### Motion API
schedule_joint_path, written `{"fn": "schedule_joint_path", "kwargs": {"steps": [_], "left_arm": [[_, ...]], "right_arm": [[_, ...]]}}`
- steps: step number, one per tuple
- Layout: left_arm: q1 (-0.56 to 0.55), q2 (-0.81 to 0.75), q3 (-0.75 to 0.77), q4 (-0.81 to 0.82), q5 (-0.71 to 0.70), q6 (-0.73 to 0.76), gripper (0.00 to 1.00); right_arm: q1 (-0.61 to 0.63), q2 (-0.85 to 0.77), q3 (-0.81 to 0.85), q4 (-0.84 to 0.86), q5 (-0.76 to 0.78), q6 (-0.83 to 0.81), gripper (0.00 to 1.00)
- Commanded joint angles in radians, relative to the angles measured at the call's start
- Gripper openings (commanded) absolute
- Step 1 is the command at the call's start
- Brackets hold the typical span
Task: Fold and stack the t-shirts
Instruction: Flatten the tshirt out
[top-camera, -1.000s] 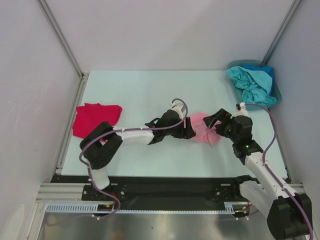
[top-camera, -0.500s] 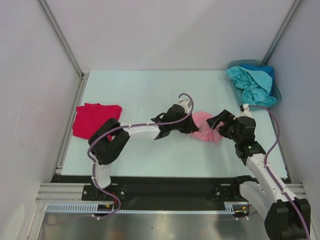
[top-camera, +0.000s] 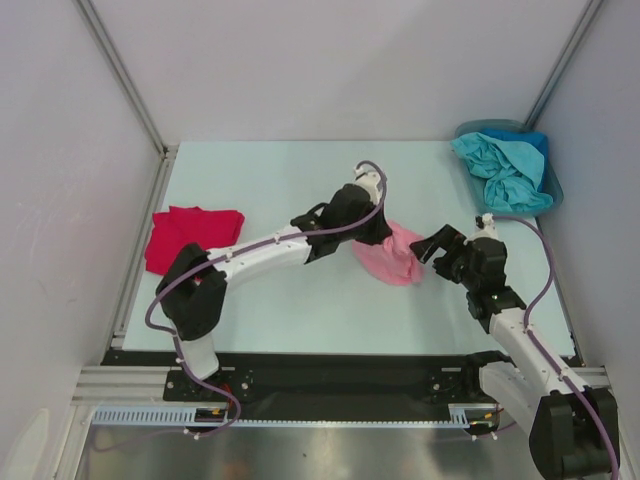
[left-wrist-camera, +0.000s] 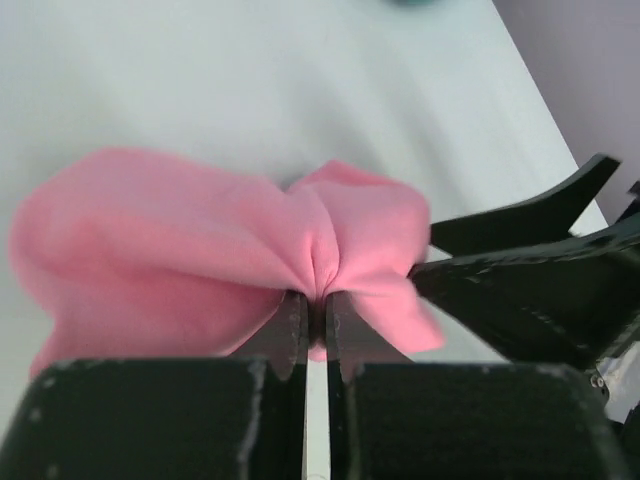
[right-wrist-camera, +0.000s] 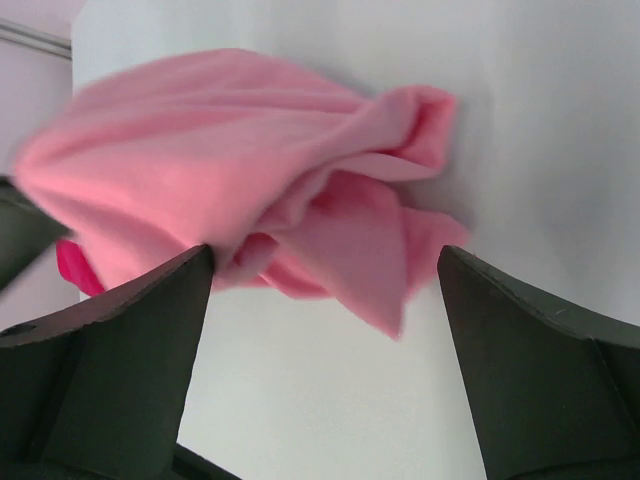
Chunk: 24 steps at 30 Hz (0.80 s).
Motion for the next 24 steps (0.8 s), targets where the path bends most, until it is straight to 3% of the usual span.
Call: {"fn": "schedule_joint_path", "kwargs": {"steps": [1,6,11,15,21,24], "left_arm": [[0.01,-0.097,0.238,-0.115,-0.114,0.143,0.0],[0.04,-0.05,0.496,-0.274,-0.14,0.213,0.0],[0.083,-0.019,0.599,-0.344,-0.103,0.213,0.0],[0.084,-0.027,0.484,-0.335,-0.105,0.183,0.04],[0.069,-0.163,0.187,-0.196,-0.082,0.08,0.0],[0.029,-0.234,0.126,-0.197,-0.109,0.075,0.0]], "right_arm": [[-0.001,0.001,-0.001,0.062,-0.014,0.016,1.0],[-0.001,-0.004,0.005,0.057,-0.016,0.015,1.0],[-0.004,-0.011,0.002,0.051,-0.02,0.013,1.0],[-0.004,-0.013,0.0,0.054,-0.02,0.018,1.0],[-0.004,-0.013,0.0,0.056,-0.02,0.012,1.0],[-0.004,0.002,0.002,0.066,-0.02,0.015,1.0]]}}
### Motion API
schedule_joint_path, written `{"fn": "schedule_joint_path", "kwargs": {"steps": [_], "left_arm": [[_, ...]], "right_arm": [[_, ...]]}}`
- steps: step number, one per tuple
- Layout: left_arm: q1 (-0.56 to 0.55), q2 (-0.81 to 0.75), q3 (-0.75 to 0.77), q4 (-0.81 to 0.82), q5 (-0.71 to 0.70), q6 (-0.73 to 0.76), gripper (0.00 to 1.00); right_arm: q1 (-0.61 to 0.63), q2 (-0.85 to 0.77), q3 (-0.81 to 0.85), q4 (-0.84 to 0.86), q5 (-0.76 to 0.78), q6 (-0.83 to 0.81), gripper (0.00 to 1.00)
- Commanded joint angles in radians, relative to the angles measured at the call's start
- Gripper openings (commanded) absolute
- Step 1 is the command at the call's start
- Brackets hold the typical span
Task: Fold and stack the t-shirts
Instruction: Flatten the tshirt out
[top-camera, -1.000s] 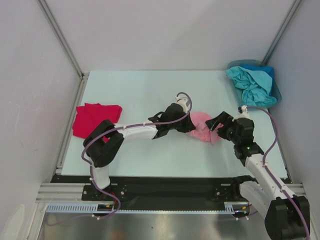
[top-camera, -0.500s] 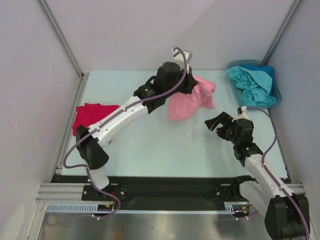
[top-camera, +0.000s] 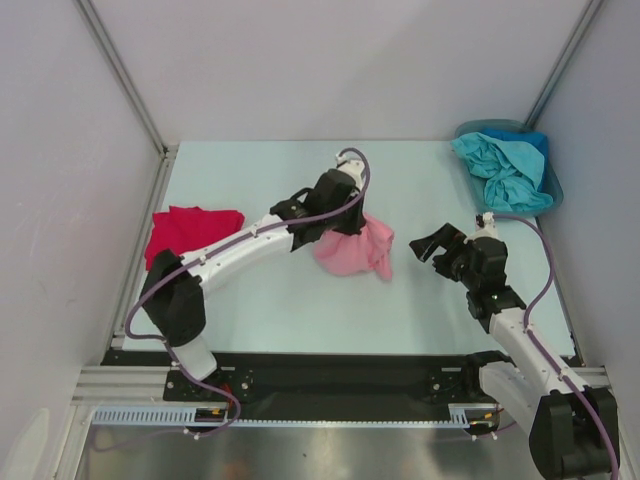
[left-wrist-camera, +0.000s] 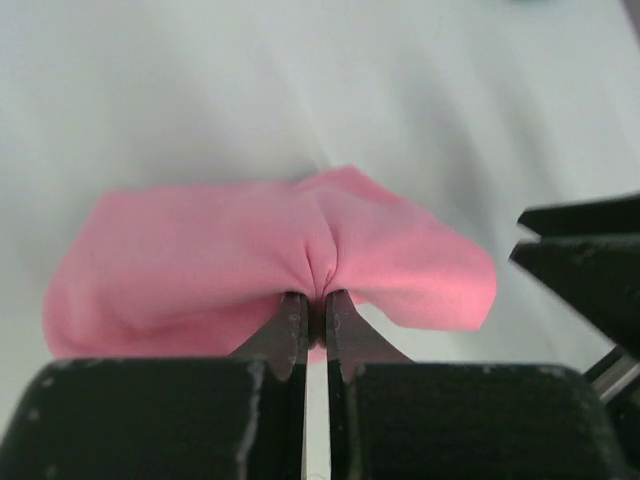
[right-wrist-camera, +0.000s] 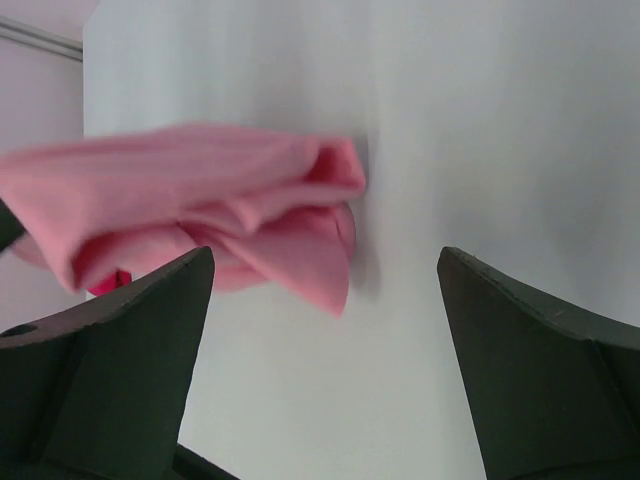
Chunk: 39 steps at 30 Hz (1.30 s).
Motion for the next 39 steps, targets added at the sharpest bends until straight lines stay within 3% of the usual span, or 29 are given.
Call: {"fn": "schedule_joint_path", "kwargs": {"steps": [1,8,12,20,22,23,24,27,34,39], "left_arm": [[-0.065,-0.183,-0.035,0.092,-0.01,-0.043,0.0],[-0.105,-0.297,-0.024,0.024,-0.091,-0.011,0.0],[-0.059,-0.207,0.078,-0.04,-0.12,0.029,0.0],[-0.01,-0.032,0.05,-0.017,-0.079,0.011,0.0],[-0.01,0.002,0.027,-0.002,-0.071,0.005,0.09],[-0.01,0.032,0.013,0.006,-0.067,0.0,0.28],[-0.011,0.048,0.007,0.007,-0.067,-0.002,0.38],[-0.01,0.079,-0.019,0.013,-0.086,-0.021,0.54],[-0.01,-0.035,-0.082,0.021,-0.14,-0.052,0.61],[-0.021,-0.165,-0.144,0.021,-0.136,-0.072,0.62]], "right_arm": [[-0.003,0.01,0.003,0.043,-0.007,0.008,1.0],[0.001,0.044,0.0,0.078,-0.01,0.022,1.0],[0.004,0.042,-0.002,0.081,-0.012,0.026,1.0],[-0.025,-0.013,0.015,0.02,-0.021,-0.003,1.0],[-0.043,-0.024,0.02,0.004,-0.035,-0.007,1.0],[-0.049,-0.027,0.023,0.001,-0.039,-0.009,1.0],[-0.054,-0.03,0.026,-0.006,-0.042,-0.01,1.0],[-0.068,-0.039,0.035,-0.019,-0.051,-0.016,1.0],[-0.068,-0.027,0.025,-0.009,-0.059,-0.017,1.0],[-0.036,0.1,0.022,0.033,-0.07,-0.015,1.0]]}}
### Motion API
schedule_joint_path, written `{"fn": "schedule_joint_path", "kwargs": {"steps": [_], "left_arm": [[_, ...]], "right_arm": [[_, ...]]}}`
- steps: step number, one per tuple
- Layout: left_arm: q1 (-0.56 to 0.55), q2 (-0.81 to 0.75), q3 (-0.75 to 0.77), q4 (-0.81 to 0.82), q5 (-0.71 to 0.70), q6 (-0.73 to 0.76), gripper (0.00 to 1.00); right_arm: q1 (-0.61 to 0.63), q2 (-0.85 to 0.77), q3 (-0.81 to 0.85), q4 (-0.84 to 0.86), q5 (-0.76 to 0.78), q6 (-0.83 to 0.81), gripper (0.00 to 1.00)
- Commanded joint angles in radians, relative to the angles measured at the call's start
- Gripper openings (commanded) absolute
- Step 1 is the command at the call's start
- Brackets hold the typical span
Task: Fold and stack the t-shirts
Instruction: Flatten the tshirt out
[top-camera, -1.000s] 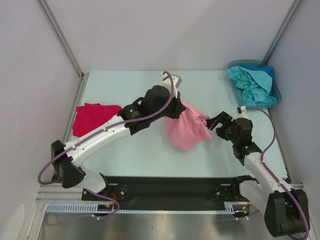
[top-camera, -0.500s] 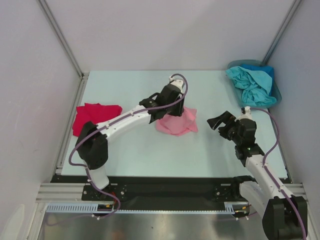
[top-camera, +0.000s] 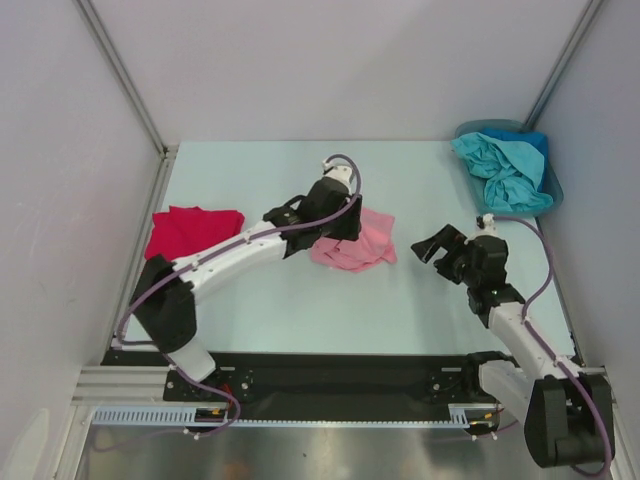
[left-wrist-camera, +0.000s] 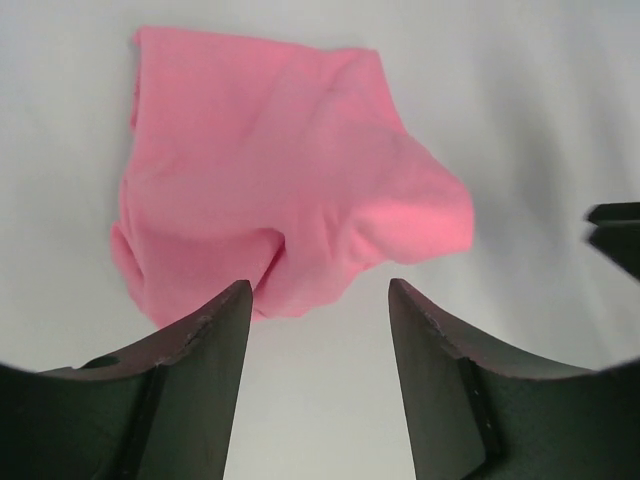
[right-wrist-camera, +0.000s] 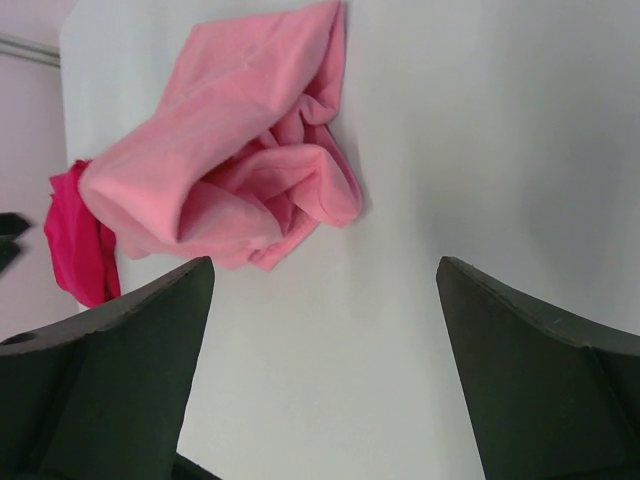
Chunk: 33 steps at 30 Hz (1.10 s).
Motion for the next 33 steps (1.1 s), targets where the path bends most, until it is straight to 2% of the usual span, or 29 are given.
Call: {"fn": "schedule_joint_path", "kwargs": {"steps": [1,8,13,24,28,33], "left_arm": [[-0.016,-0.19,-0.03,0.04,-0.024,-0.041,0.63],[-0.08,-0.376,-0.165,0.046,-0.053,-0.078,0.63],[-0.095,-0.418,-0.231,0.052,-0.05,-0.103,0.63],[-0.166,-0.617,-0.575,0.267,0.013,-0.212,0.62],[-0.191,-0.694,-0.63,0.272,0.002,-0.207,0.62],[-0.194,-0.783,-0.67,0.252,-0.017,-0.204,0.62]], "right_arm": [[0.037,0.076,0.02,0.047,-0.01,-0.011,1.0],[0.126,0.226,0.029,0.146,0.024,-0.013,0.99],[0.177,0.35,0.051,0.212,0.049,-0.007,0.99],[0.218,0.574,0.103,0.377,0.078,0.027,0.96],[0.232,0.643,0.129,0.426,0.079,0.038,0.92],[0.261,0.708,0.16,0.447,0.095,0.035,0.81]]}}
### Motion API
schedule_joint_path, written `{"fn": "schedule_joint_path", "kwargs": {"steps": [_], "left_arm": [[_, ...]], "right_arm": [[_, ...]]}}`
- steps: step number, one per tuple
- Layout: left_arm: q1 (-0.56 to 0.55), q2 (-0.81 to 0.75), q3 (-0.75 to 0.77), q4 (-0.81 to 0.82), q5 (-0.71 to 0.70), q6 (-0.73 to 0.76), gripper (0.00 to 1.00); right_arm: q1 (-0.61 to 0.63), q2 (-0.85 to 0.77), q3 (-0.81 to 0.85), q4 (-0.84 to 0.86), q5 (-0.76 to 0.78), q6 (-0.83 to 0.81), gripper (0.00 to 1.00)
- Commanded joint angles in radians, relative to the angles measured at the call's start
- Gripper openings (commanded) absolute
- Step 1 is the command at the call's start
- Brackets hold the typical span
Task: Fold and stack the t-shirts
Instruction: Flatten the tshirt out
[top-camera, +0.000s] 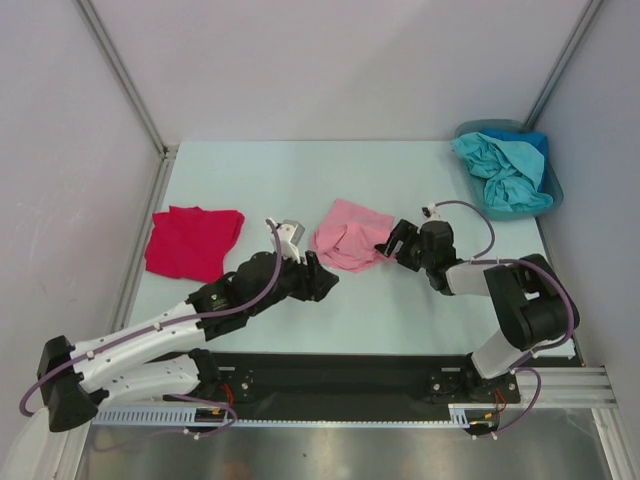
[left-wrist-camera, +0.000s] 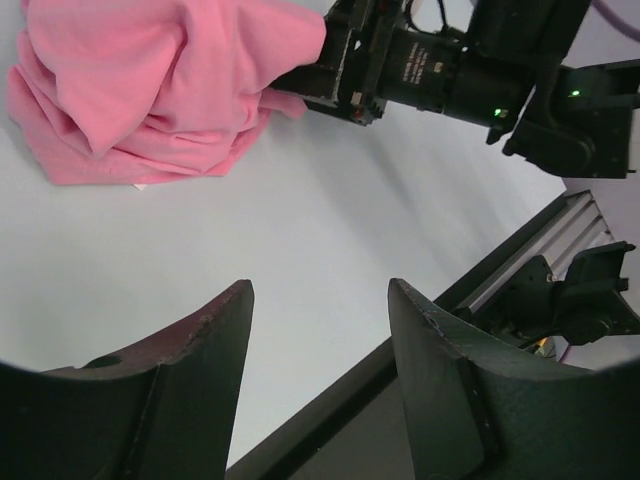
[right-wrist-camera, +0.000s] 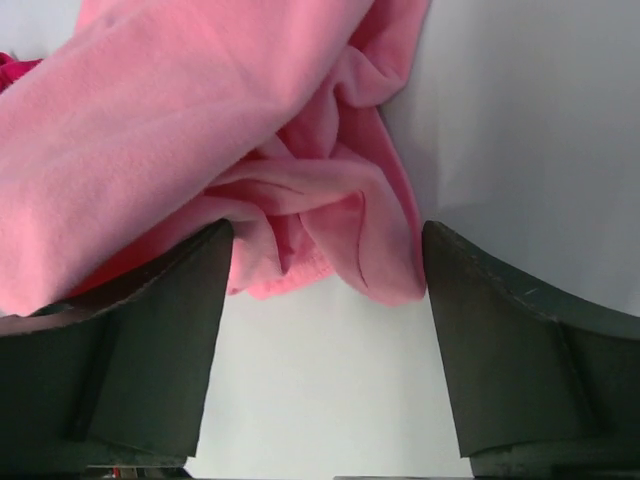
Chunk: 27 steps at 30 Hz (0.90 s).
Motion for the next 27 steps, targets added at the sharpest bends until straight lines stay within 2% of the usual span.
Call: {"fn": "schedule_joint_path", "kwargs": {"steps": [1,4,5,7,8,11,13,17,23,27], "left_arm": [[-0.006,-0.054,-0.016,0.028,-0.015,-0.016,0.62],[-0.006,-0.055,-0.013,0.019,-0.017,-0.009,0.62],[-0.006,-0.052,-0.012,0.019,-0.017,-0.01,0.62],[-0.006,-0.043,-0.01,0.019,-0.014,-0.01,0.62],[-0.006,-0.037,-0.01,0.022,-0.014,-0.012,0.62],[-0.006,-0.025,-0.009,0.03,-0.009,-0.012,0.62],[-0.006,-0.017,-0.006,0.033,-0.005,-0.012,0.62],[-0.006,-0.015,-0.012,0.037,-0.006,-0.013,0.62],[-0.006,-0.008,-0.036,0.047,-0.002,-0.025,0.62],[-0.007,0.004,-0.039,0.063,0.006,-0.03,0.61]], "right_arm": [[0.024,0.042,0.022,0.019,0.033,0.002,0.78],[0.036,0.037,0.024,0.015,0.046,-0.001,0.65],[0.038,0.034,0.024,0.01,0.048,-0.001,0.57],[0.038,0.022,0.022,0.002,0.051,-0.003,0.48],[0.038,0.006,0.021,-0.011,0.057,-0.006,0.39],[0.036,-0.024,0.021,-0.043,0.077,-0.019,0.23],[0.038,-0.056,0.019,-0.06,0.088,-0.032,0.18],[0.038,-0.124,0.022,-0.123,0.109,-0.044,0.0],[0.041,-0.351,0.041,-0.241,0.137,-0.059,0.0],[0.039,-0.48,0.131,-0.363,0.143,-0.087,0.0]]}}
